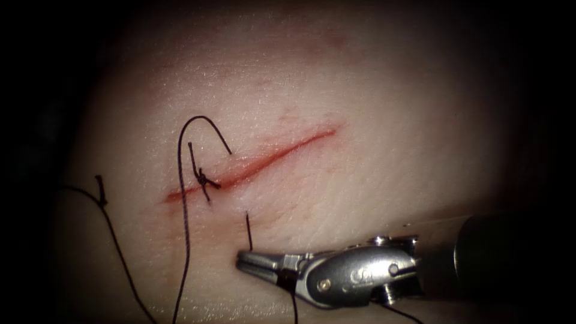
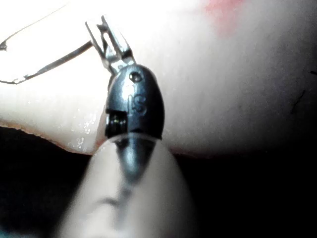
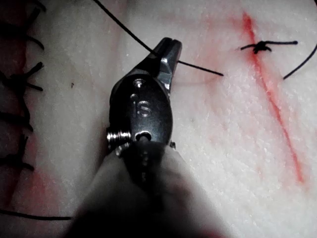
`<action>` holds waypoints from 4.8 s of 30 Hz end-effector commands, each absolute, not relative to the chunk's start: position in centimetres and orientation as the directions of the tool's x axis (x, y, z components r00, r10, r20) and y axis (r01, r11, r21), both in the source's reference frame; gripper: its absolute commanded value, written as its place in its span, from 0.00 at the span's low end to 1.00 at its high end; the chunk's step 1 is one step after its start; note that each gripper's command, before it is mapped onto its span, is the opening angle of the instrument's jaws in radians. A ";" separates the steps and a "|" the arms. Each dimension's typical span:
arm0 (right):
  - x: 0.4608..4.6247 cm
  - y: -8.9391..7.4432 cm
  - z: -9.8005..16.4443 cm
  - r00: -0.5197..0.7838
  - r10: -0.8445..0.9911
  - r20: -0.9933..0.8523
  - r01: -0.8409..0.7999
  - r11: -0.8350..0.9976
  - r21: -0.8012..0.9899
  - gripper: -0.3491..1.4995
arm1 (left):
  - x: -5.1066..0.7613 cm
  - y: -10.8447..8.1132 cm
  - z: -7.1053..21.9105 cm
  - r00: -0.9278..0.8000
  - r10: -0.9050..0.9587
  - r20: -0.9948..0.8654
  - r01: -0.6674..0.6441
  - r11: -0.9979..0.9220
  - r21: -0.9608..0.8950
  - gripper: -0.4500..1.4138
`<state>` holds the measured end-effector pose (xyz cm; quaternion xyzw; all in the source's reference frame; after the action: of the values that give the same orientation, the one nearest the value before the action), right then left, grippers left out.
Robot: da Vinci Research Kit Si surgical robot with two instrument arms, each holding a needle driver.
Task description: Wound Closure
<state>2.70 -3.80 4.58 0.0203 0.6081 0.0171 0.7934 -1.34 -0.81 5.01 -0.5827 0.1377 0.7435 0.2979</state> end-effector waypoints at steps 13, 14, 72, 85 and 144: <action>2.77 -5.2 3.8 0.285 0.047 -0.957 0.206 0.972 0.109 0.00 | -1.53 -0.9 5.1 -0.157 0.291 -0.944 -0.606 -0.783 -0.141 0.00; 2.80 -5.2 3.8 0.277 0.049 -0.959 0.201 0.974 0.108 0.00 | -1.54 -0.9 5.1 -0.156 0.290 -0.944 -0.605 -0.784 -0.141 0.00; 2.16 -3.2 4.5 0.275 0.052 -0.960 -0.162 0.987 0.007 0.87 | -0.34 -0.7 5.1 -0.241 0.287 -0.927 -0.721 -0.693 -0.027 0.00; 2.93 -3.0 5.2 0.284 0.021 -0.958 -0.101 0.995 -0.008 0.69 | -0.53 -0.8 5.1 -0.240 0.273 -0.932 -0.705 -0.708 -0.026 0.00; 2.12 -4.0 3.4 0.211 0.022 -0.977 0.059 0.998 0.036 0.89 | -1.14 -0.6 5.3 -0.222 0.257 -0.940 -0.657 -0.752 -0.050 0.00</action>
<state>2.07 -3.89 3.35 0.0311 0.6268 -0.0100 0.7785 -1.07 -0.49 5.24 -0.5455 0.1853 0.7604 0.2998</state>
